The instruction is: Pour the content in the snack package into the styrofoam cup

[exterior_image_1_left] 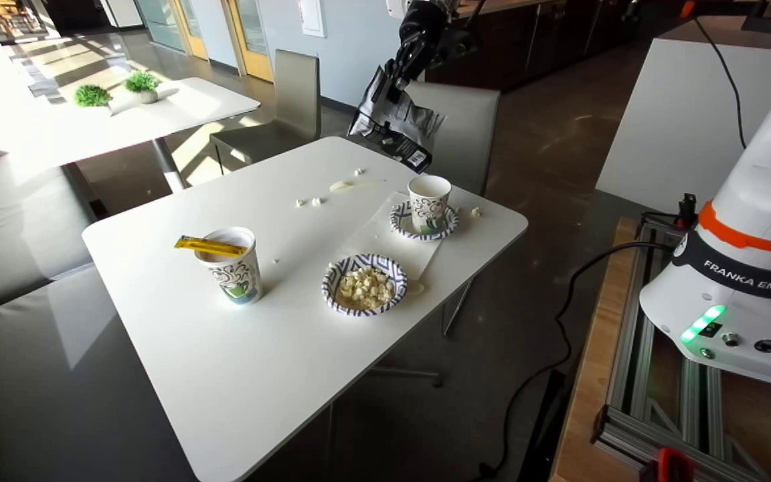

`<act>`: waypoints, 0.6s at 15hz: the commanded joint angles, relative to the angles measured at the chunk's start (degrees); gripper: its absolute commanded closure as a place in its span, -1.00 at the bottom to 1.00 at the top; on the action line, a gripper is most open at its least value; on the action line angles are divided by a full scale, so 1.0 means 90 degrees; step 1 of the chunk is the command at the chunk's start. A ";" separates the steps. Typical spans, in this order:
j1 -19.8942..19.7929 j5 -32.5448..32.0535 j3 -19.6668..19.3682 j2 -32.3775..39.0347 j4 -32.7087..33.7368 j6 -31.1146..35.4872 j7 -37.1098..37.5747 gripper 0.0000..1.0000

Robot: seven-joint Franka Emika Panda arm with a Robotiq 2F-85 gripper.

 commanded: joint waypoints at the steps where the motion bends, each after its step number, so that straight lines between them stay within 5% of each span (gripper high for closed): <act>1: -0.0062 0.0164 -0.0011 -0.0103 -0.0036 -0.0317 -0.0052 1.00; 2: -0.0110 0.0029 -0.0021 -0.0086 0.0044 -0.0923 0.0039 1.00; 5: -0.0061 0.0028 -0.0054 -0.0098 0.0011 -0.0462 -0.0167 1.00; 6: -0.0180 -0.0126 -0.0080 0.0031 0.0256 -0.1649 0.0303 1.00; 7: -0.0045 -0.0037 -0.0069 -0.0137 -0.0034 -0.0335 -0.0364 1.00; 8: -0.0172 0.0009 -0.0085 0.0046 0.0206 -0.1433 0.0065 1.00; 9: -0.0170 -0.0120 -0.0103 0.0046 0.0233 -0.1520 0.0155 1.00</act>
